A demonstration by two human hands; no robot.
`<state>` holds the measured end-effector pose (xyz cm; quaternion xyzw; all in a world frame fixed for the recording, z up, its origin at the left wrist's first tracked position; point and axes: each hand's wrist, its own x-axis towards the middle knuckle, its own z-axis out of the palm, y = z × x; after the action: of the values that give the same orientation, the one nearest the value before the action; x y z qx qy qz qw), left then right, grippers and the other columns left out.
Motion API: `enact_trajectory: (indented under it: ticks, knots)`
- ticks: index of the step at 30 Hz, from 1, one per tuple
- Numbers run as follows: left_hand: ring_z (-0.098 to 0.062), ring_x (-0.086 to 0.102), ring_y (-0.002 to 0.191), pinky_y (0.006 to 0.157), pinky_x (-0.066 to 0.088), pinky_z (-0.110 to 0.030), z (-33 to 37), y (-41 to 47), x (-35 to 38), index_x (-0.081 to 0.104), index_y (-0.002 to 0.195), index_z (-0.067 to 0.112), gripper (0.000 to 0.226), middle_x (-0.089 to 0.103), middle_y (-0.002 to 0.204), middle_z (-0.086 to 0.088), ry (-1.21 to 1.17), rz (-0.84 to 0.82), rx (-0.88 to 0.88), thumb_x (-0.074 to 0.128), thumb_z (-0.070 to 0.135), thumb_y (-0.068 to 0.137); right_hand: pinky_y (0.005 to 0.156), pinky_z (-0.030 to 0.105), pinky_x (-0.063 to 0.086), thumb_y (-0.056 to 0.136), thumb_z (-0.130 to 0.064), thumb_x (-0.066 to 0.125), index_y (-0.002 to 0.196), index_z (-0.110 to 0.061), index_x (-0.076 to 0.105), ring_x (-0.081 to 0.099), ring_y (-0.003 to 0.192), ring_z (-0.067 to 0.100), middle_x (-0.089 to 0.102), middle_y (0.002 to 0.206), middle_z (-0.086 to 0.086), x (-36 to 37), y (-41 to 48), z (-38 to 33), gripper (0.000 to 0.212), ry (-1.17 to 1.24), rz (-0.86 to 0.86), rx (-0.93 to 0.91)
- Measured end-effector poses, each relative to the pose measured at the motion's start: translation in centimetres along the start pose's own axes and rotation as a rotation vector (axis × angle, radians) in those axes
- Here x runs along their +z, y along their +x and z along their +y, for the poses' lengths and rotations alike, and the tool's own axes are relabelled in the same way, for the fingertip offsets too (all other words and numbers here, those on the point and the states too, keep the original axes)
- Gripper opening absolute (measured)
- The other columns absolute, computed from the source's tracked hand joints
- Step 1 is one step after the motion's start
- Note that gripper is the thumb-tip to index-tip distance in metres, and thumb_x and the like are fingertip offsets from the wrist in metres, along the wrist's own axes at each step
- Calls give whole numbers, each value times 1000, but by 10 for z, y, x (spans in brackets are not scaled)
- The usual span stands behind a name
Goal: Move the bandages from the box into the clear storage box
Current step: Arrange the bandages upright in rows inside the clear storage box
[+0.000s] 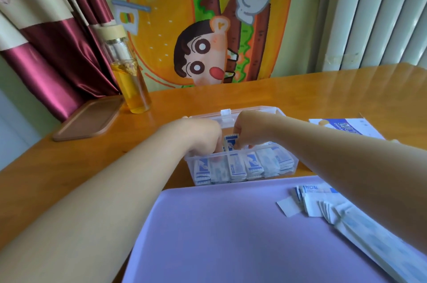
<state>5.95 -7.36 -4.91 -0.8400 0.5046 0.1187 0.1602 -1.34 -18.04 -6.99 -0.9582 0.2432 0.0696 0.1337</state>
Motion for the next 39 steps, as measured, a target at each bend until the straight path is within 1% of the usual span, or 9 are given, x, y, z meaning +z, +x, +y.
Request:
enact_trajectory:
  ticks: [4,9,12,18,22,27,32,36,39]
  knots:
    - [-22,55,101,88,36,-36,1,0,-1,71,105,30,25,63,115,2,-29,22,-12,50,20,95,79,27,48,84,-32,67,113,-7,65,60,98,21,64,112,6,-3,-5,-2,38,-145,85,-44]
    - [-26,62,94,80,54,-36,0,-3,-3,72,102,30,37,63,113,2,-58,3,-5,47,4,92,54,12,41,84,-14,65,95,-14,73,57,65,7,71,87,0,-7,-8,3,13,38,28,-137]
    - [-22,55,106,91,43,-39,6,-12,-11,70,108,32,59,60,121,7,3,50,-18,34,-10,87,52,8,41,85,-10,60,89,-19,74,55,63,4,64,72,-12,-16,-16,4,17,198,173,-220]
    - [-27,46,117,92,33,-39,20,-36,-14,62,119,34,47,55,124,-1,143,595,-70,53,-1,89,59,15,51,81,-1,54,80,-17,70,60,56,4,70,74,-3,-39,-78,20,23,452,595,-304]
    - [-16,50,107,88,30,-33,49,-63,15,63,113,35,43,55,113,13,-60,897,168,48,2,91,55,14,49,85,-15,61,80,-17,68,62,49,0,69,65,-8,-29,-143,45,9,258,353,-166]
    - [-11,54,106,93,40,-32,88,-104,51,66,112,29,28,57,109,12,-251,592,397,47,17,95,51,18,42,80,-38,67,83,-15,68,64,63,12,70,72,-1,6,-198,70,23,-129,-55,56]
    - [-2,55,101,87,40,-15,107,-138,76,58,123,28,35,58,112,15,-412,223,379,58,40,90,67,30,50,64,-62,68,91,-9,69,66,79,21,71,84,7,36,-207,82,60,-182,-28,190]
    - [-6,52,106,88,42,-19,111,-148,90,52,129,29,51,53,116,12,-329,141,343,66,46,83,58,24,45,68,-47,76,96,-15,63,64,73,17,70,91,3,41,-210,84,45,-59,-56,160]
    - [-8,50,93,65,43,-16,117,-149,88,54,123,29,45,49,105,11,-319,102,327,69,39,82,64,21,43,71,-44,77,93,-24,54,58,78,12,61,91,-8,41,-216,79,38,-53,-76,58]
